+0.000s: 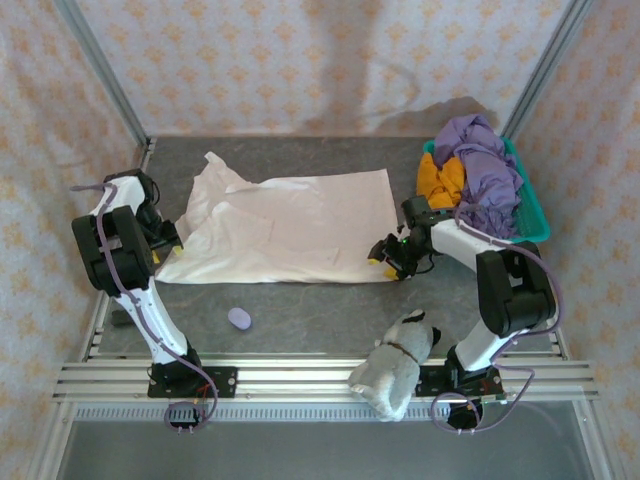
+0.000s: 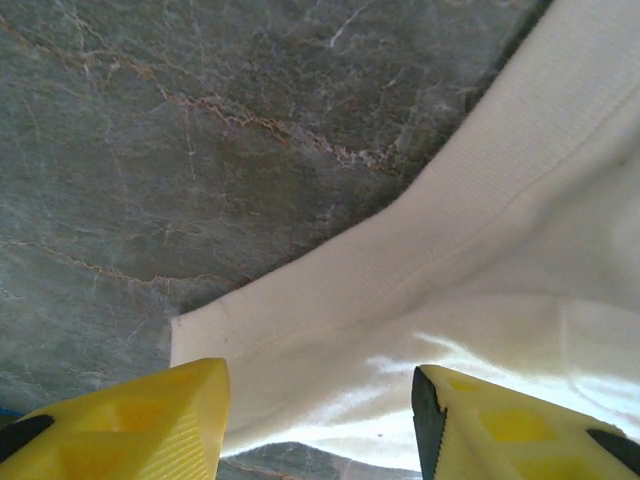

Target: Fold and stack the t-shirts

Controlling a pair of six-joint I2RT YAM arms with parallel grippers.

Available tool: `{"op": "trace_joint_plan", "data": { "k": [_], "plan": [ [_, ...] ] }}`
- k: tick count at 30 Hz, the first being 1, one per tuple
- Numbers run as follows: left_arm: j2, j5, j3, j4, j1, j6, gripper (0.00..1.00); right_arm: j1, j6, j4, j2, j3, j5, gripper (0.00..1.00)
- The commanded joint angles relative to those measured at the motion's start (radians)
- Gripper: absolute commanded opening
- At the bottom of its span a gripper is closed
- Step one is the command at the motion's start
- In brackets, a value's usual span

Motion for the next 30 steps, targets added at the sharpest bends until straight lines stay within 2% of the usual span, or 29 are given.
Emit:
{"op": "trace_joint_plan", "data": {
  "k": [1, 4, 9, 14, 17, 21, 30],
  "plan": [
    [0.005, -0.029, -0.017, 0.004, 0.008, 0.016, 0.48, 0.004, -0.018, -0.013, 0.006, 0.015, -0.011, 0.52],
    [0.009, -0.038, -0.036, 0.015, 0.008, 0.016, 0.42, 0.003, -0.013, -0.001, 0.006, 0.0, -0.021, 0.52],
    [0.019, -0.06, -0.067, 0.034, 0.008, -0.002, 0.27, -0.002, -0.011, -0.004, -0.01, -0.014, -0.017, 0.52],
    [-0.042, -0.051, -0.089, 0.045, 0.008, -0.018, 0.13, -0.008, 0.018, 0.009, -0.019, -0.046, -0.012, 0.52],
    [-0.085, -0.035, -0.094, 0.033, 0.009, -0.022, 0.06, -0.01, 0.089, 0.091, -0.023, -0.122, -0.055, 0.52],
    [-0.152, -0.034, -0.114, 0.017, 0.008, -0.038, 0.01, -0.01, 0.106, 0.134, -0.029, -0.185, -0.053, 0.52],
    [-0.212, -0.101, -0.174, -0.062, 0.01, -0.073, 0.0, -0.03, 0.074, 0.105, -0.006, -0.197, 0.006, 0.52]
  ]
}}
